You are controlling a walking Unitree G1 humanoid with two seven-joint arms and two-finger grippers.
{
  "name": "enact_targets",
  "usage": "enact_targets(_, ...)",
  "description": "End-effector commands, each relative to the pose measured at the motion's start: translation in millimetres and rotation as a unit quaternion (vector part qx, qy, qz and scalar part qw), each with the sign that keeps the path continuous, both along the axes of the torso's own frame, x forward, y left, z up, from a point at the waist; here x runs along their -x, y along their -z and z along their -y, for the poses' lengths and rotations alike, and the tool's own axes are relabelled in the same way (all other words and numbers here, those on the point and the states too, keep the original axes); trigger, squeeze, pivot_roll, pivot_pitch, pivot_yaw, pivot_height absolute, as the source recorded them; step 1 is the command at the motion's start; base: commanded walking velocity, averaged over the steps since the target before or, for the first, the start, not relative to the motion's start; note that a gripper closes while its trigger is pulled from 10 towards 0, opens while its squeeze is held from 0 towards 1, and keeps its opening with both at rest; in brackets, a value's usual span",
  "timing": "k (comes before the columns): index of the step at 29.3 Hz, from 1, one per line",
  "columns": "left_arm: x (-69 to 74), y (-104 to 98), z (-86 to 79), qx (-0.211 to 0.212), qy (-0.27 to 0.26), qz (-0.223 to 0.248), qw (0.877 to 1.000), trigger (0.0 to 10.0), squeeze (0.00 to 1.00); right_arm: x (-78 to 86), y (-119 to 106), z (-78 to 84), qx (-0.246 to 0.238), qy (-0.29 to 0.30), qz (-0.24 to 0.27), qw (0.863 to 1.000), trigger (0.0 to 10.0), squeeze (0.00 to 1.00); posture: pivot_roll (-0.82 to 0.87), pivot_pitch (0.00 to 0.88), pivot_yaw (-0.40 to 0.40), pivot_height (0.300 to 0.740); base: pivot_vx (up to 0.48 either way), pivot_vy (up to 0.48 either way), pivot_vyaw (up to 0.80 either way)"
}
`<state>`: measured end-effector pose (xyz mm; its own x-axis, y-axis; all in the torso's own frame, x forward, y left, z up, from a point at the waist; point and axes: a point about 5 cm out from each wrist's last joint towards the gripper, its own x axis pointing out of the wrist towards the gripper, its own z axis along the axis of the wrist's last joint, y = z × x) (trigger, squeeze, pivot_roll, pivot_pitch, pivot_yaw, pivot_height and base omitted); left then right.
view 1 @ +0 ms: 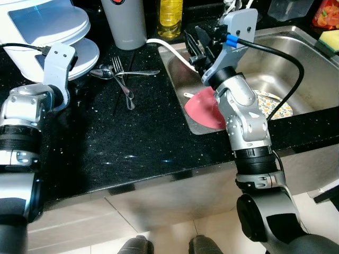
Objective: Kitchen organization
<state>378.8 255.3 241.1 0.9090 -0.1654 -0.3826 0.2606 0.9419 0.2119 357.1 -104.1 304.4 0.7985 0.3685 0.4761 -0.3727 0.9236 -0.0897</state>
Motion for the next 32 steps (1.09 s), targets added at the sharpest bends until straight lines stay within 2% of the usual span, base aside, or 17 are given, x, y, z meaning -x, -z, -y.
enact_targets(1,2.1,10.3,-1.8,0.004,-0.009,-0.026,1.000,10.0,0.00,1.8,2.6,-0.9,0.001,-0.001,0.001,1.000,10.0,0.00,0.16,0.093,0.085,0.740,0.000,0.000,0.00)
enact_targets(4,1.4,7.0,-6.3,0.035,-0.024,-0.027,0.999,10.0,0.00,1.1,2.7,-1.9,0.001,-0.002,0.001,1.000,10.0,0.00,0.16,0.089,0.083,0.740,0.000,0.000,0.00)
enact_targets(7,0.9,3.2,-15.3,0.087,-0.050,-0.026,0.995,10.0,0.00,0.3,1.7,-4.9,0.001,-0.007,0.003,1.000,10.0,0.00,0.16,0.081,0.077,0.740,0.000,0.000,0.00)
enact_targets(10,2.0,3.6,-25.5,0.102,-0.077,-0.025,0.991,10.0,0.00,0.0,0.7,-6.1,0.001,-0.010,0.005,1.000,10.0,0.00,0.16,0.077,0.075,0.740,0.000,0.000,0.00)
enact_targets(12,2.0,3.6,-25.5,0.102,-0.077,-0.025,0.991,10.0,0.00,0.0,0.7,-6.1,0.001,-0.010,0.005,1.000,10.0,0.00,0.16,0.077,0.075,0.740,0.000,0.000,0.00)
enact_targets(14,6.2,7.7,-38.0,0.129,-0.103,-0.034,0.986,10.0,0.00,-0.1,0.4,-6.1,0.002,-0.010,0.006,1.000,10.0,0.00,0.16,0.073,0.073,0.740,0.000,0.000,0.00)
enact_targets(15,8.6,11.6,-40.4,0.144,-0.102,-0.047,0.983,10.0,0.00,0.0,0.4,-5.8,0.002,-0.010,0.006,1.000,10.0,0.00,0.16,0.070,0.073,0.740,0.000,0.000,0.00)
enact_targets(17,8.6,11.6,-40.4,0.144,-0.102,-0.047,0.983,10.0,0.00,0.0,0.4,-5.8,0.002,-0.010,0.006,1.000,10.0,0.00,0.16,0.070,0.073,0.740,0.000,0.000,0.00)
enact_targets(19,13.7,23.1,-39.6,0.163,-0.083,-0.079,0.980,8.7,0.00,0.4,0.5,-4.9,0.003,-0.009,0.007,1.000,10.0,0.00,0.15,0.066,0.074,0.740,0.000,0.000,0.00)
enact_targets(20,13.7,23.1,-39.6,0.163,-0.083,-0.079,0.980,8.7,0.00,0.4,0.5,-4.9,0.003,-0.009,0.007,1.000,10.0,0.00,0.15,0.066,0.074,0.740,0.000,0.000,0.00)
enact_targets(22,18.0,31.9,-37.4,0.182,-0.062,-0.104,0.976,9.6,0.00,0.7,0.3,-4.0,0.004,-0.008,0.008,1.000,10.0,0.00,0.15,0.063,0.076,0.740,0.000,0.000,0.00)
enact_targets(25,23.4,44.1,-35.6,0.186,-0.041,-0.133,0.973,9.3,0.00,0.8,-0.1,-3.1,0.004,-0.006,0.010,1.000,10.0,0.00,0.15,0.061,0.078,0.740,0.000,0.000,0.00)
enact_targets(27,26.6,51.2,-34.3,0.175,-0.029,-0.150,0.973,6.0,0.00,0.7,-0.3,-2.9,0.004,-0.005,0.011,1.000,10.0,0.00,0.15,0.064,0.078,0.740,0.000,0.000,0.00)
enact_targets(28,26.6,51.2,-34.3,0.175,-0.029,-0.150,0.973,6.0,0.00,0.7,-0.3,-2.9,0.004,-0.005,0.011,1.000,10.0,0.00,0.15,0.064,0.078,0.740,0.000,0.000,0.00)
enact_targets(29,27.9,53.8,-33.7,0.170,-0.024,-0.156,0.973,3.4,0.00,0.6,-0.4,-2.7,0.004,-0.005,0.011,1.000,10.0,0.00,0.15,0.064,0.078,0.740,0.000,0.000,0.00)
enact_targets(30,29.3,56.2,-33.6,0.158,-0.019,-0.162,0.974,0.0,0.00,0.5,-0.4,-2.7,0.004,-0.005,0.011,1.000,10.0,0.00,0.15,0.064,0.078,0.740,0.000,0.000,0.00)
enact_targets(32,30.6,58.4,-34.0,0.149,-0.016,-0.167,0.975,0.0,0.00,0.5,-0.5,-2.7,0.004,-0.005,0.011,1.000,10.0,0.00,0.15,0.066,0.078,0.740,0.000,0.000,0.00)
